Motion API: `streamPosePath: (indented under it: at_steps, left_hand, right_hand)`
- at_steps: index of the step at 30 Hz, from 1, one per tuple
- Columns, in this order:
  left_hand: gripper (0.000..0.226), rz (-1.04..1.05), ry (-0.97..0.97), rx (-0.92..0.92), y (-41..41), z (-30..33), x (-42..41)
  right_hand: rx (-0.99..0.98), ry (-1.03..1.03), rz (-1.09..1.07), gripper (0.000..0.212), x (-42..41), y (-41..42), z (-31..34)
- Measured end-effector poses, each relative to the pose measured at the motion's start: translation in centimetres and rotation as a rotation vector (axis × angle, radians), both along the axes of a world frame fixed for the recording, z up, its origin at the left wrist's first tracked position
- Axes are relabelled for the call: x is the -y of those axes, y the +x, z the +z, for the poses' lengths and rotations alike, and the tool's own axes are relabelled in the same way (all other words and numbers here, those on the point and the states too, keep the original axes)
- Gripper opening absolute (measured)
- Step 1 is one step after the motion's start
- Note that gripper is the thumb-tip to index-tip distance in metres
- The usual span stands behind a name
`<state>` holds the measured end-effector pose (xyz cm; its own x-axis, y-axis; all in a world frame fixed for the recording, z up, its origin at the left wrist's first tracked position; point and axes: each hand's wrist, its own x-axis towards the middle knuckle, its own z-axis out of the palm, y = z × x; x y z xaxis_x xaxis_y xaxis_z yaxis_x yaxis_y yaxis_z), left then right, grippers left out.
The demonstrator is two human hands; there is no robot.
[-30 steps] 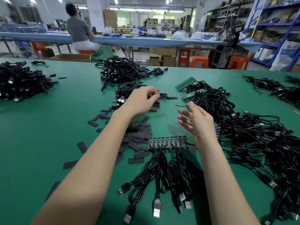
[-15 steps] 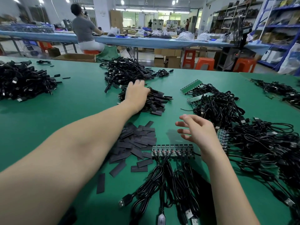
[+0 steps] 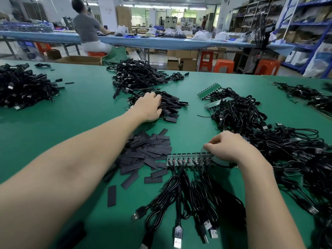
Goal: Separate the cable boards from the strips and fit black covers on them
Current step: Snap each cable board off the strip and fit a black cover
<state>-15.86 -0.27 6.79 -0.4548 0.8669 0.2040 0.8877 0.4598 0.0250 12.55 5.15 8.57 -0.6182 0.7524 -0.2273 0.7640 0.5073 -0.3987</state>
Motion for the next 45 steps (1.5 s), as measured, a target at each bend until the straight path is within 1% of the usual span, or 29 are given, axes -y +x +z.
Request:
streamPosePath:
  at_steps: [2, 4, 7, 9, 11, 13, 14, 16, 18, 21, 24, 26, 28, 36, 37, 39, 41, 44, 45]
  left_hand:
    - [0.020, -0.010, 0.066, 0.009, 1.1, -0.4, 0.1]
    - [0.017, -0.025, 0.156, 0.069, 2.3, -0.9, 0.1]
    - [0.016, -0.098, 0.247, 0.238, 5.1, -0.9, -0.2]
    - [0.021, -0.167, 0.205, 0.351, 7.7, -0.7, -0.5]
    - [0.035, -0.221, 0.126, 0.480, 10.3, -0.5, -0.9]
    - [0.048, -0.227, 0.083, 0.655, 12.6, -0.7, -1.2]
    - [0.054, -0.201, 0.070, 0.702, 13.6, -0.9, -1.4]
    - [0.064, -0.102, 0.107, 0.710, 15.0, -1.5, -1.5]
    - [0.065, 0.007, 0.216, 0.710, 15.7, -2.3, -1.6]
    - [0.066, 0.086, 0.372, 0.714, 15.9, -2.9, -1.5]
    - [0.068, 0.127, 0.490, 0.649, 15.9, -3.1, -0.9]
    - [0.067, 0.148, 0.505, 0.619, 15.9, -3.3, -0.7]
    - [0.068, 0.156, 0.518, 0.644, 15.9, -3.3, -0.6]
    - [0.073, 0.126, 0.527, 0.684, 16.3, -2.8, -0.4]
    - [0.073, 0.118, 0.531, 0.680, 16.4, -2.6, -0.3]
    - [0.074, 0.091, 0.547, 0.682, 16.6, -2.3, -0.2]
    - [0.073, 0.063, 0.570, 0.716, 16.7, -1.9, -0.2]
    - [0.072, 0.067, 0.621, 0.869, 17.0, -1.7, -0.2]
    - [0.071, 0.070, 0.612, 0.910, 17.1, -1.7, -0.2]
  right_hand:
    - [0.029, -0.006, 0.028, 0.029, 0.0, 0.3, 0.2]
    - [0.057, -0.041, 0.030, 0.029, -0.2, 0.5, 0.2]
    - [0.001, -0.226, -0.047, 0.026, -0.5, 0.9, 0.4]
    - [-0.061, -0.329, -0.078, 0.023, -0.6, 1.3, 0.3]
    - [-0.151, -0.386, -0.053, 0.021, -0.7, 1.5, 0.0]
    - [-0.300, -0.432, -0.020, 0.020, -0.8, 1.5, -0.6]
    - [-0.396, -0.483, -0.032, 0.022, -0.9, 1.4, -0.8]
    - [-0.570, -0.587, -0.103, 0.021, -1.0, 1.0, -1.3]
    - [-0.665, -0.638, -0.176, 0.015, -0.8, 0.7, -1.7]
    - [-0.724, -0.714, -0.213, 0.009, -0.7, 0.5, -2.0]
    - [-0.751, -0.718, -0.234, 0.002, -1.0, 0.7, -1.9]
    - [-0.740, -0.702, -0.223, 0.004, -1.2, 0.7, -2.0]
    - [-0.727, -0.712, -0.202, 0.006, -1.1, 0.8, -2.1]
    - [-0.808, -0.821, -0.234, 0.008, -0.9, 0.8, -2.1]
    - [-0.822, -0.849, -0.229, 0.010, -0.8, 0.9, -2.1]
    - [-0.854, -0.922, -0.223, 0.020, -0.7, 1.0, -2.0]
    - [-0.886, -0.991, -0.238, 0.027, -0.5, 1.1, -1.9]
    - [-0.984, -1.142, -0.293, 0.012, -0.1, 1.0, -2.0]
    - [-1.018, -1.179, -0.306, 0.009, 0.0, 0.9, -2.0]
